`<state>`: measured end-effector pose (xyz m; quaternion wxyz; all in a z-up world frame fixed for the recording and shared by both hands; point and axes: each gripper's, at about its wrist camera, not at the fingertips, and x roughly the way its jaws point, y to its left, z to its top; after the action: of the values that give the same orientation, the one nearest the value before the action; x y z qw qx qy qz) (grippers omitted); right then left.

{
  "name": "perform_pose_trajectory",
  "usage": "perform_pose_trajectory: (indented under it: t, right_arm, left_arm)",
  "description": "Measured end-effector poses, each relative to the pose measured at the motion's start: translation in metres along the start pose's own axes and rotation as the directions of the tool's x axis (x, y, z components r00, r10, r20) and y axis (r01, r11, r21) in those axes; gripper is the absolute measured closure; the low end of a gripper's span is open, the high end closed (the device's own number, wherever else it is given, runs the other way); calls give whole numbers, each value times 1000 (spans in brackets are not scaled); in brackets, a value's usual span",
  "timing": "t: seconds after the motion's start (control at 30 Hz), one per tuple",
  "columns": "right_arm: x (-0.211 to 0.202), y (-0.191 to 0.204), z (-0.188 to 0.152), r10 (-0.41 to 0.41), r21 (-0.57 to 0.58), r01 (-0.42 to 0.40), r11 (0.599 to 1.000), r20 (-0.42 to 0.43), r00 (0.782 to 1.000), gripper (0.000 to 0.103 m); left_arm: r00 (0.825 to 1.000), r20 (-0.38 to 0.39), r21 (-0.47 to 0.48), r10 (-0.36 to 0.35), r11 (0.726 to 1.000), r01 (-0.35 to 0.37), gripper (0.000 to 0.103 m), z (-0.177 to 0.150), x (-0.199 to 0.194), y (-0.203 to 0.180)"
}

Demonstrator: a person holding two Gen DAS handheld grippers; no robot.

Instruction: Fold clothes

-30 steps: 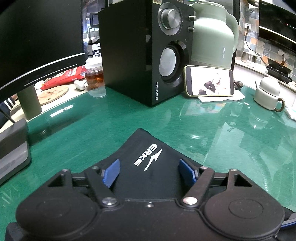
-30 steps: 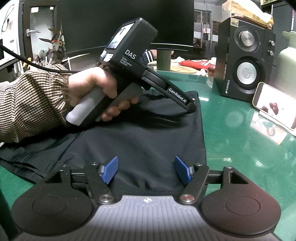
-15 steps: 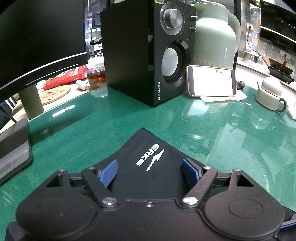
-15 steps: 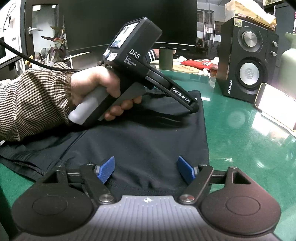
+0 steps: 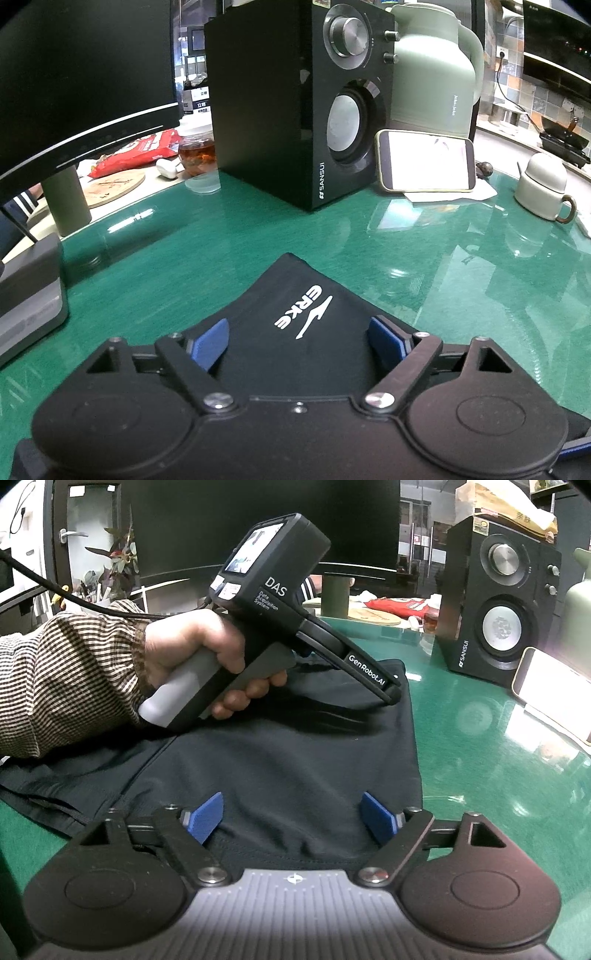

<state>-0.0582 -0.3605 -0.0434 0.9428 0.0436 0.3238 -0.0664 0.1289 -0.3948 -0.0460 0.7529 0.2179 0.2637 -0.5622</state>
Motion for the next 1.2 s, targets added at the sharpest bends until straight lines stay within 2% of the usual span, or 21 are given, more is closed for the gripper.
perform_pose_trajectory:
  t: [0.9,1.2]
  right_arm:
    - [1,1,1,5,-4,-5,1000,-6,1000,15]
    - [1,2,1,-16,9,16,1000,-12,1000,9]
  left_arm:
    - [1000,0,-4,2,1000,-2,17,0,-1,1]
    - [1000,-4,-14,-9,1000,9,16,-1,-2,0]
